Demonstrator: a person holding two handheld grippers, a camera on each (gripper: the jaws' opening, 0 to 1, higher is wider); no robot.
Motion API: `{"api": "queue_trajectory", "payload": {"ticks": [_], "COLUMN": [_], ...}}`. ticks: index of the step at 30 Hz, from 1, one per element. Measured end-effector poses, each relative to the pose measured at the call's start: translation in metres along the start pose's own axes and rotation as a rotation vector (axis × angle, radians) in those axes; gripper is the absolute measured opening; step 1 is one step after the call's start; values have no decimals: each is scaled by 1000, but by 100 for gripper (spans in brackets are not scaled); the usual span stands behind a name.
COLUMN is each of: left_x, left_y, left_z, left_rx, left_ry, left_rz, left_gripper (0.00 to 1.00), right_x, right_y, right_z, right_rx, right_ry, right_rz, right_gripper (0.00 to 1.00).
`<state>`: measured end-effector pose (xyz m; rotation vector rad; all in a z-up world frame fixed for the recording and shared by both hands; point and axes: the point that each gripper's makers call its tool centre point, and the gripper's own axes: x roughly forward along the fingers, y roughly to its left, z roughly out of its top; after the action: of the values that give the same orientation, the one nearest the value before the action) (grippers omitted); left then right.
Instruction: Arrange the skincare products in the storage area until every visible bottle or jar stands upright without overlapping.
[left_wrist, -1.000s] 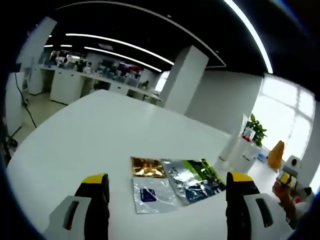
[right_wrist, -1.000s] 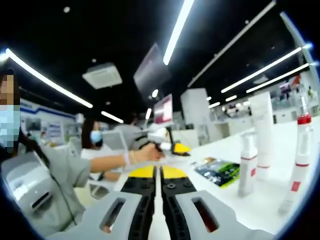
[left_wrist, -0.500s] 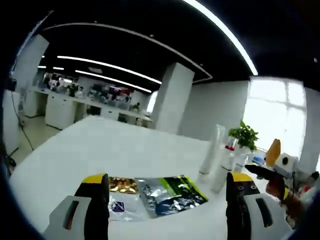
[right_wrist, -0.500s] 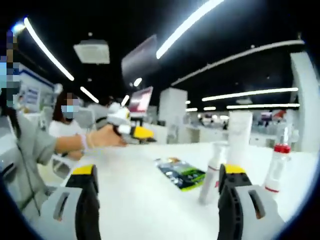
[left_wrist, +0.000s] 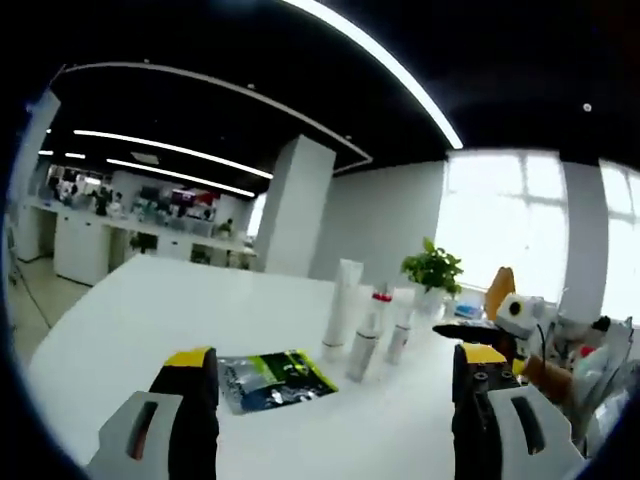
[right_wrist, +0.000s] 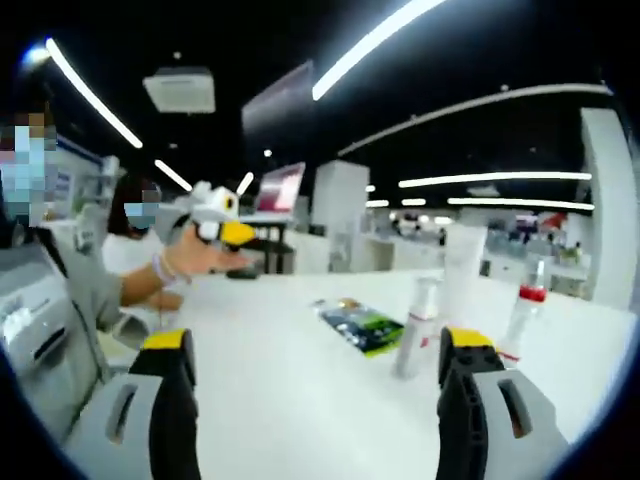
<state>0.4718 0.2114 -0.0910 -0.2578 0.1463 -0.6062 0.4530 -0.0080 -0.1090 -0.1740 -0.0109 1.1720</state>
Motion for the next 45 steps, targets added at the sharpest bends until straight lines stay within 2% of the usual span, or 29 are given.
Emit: {"api": "queue_trajectory", "payload": {"ticks": [2,4,6,8,9,11,12,15,19,25,27,33,41,45], "left_x": [-8,-15,-21,-26,-31,-37,-42,-51,-64,-81,-84,-91,-104,-107], "left_y": [1,-4,-3,-5,-7,-9,-7,-4,-4,-10,-15,-26,-22,-20], "left_z": [-5,-7,-8,-10,-13,-20,-26,-30,-26,-24,-26,-37,-36,-37], "left_rx": [27,56,62,63,68,99,111,119,81,89,100,123,237,229], "left_ry": [22,21,20,18,24,51,76,72,23,-17,-16,-5,5,-4], "left_rz": [18,21,25,27,29,24,37,55,48,58,53,49,142,152], "left_gripper": [100,100,100,100,100,100,100,100,100,100,100,100,100,100], "right_x": [-16,-30,-41,-54,-65,-78,-85,-101,-121,-142,-147,-163,-189,-197], "right_y": [1,1,1,-2,-4,-5,-6,-2,0,4,1,-2,-4,0], "right_z": [-2,-8,-13,-24,-36,-38,-39,-37,-21,-12,-9,-16,-15,-13], "right_rx": [17,58,59,23,-14,-104,-122,-139,-122,-87,-70,-8,28,18], "right_ry": [8,29,57,120,212,230,247,270,201,160,142,135,103,95], "right_rz": [-22,-51,-68,-105,-137,-179,-208,-248,-331,-401,-430,-507,-612,-642], "right_gripper": [100,100,100,100,100,100,100,100,100,100,100,100,100,100]}}
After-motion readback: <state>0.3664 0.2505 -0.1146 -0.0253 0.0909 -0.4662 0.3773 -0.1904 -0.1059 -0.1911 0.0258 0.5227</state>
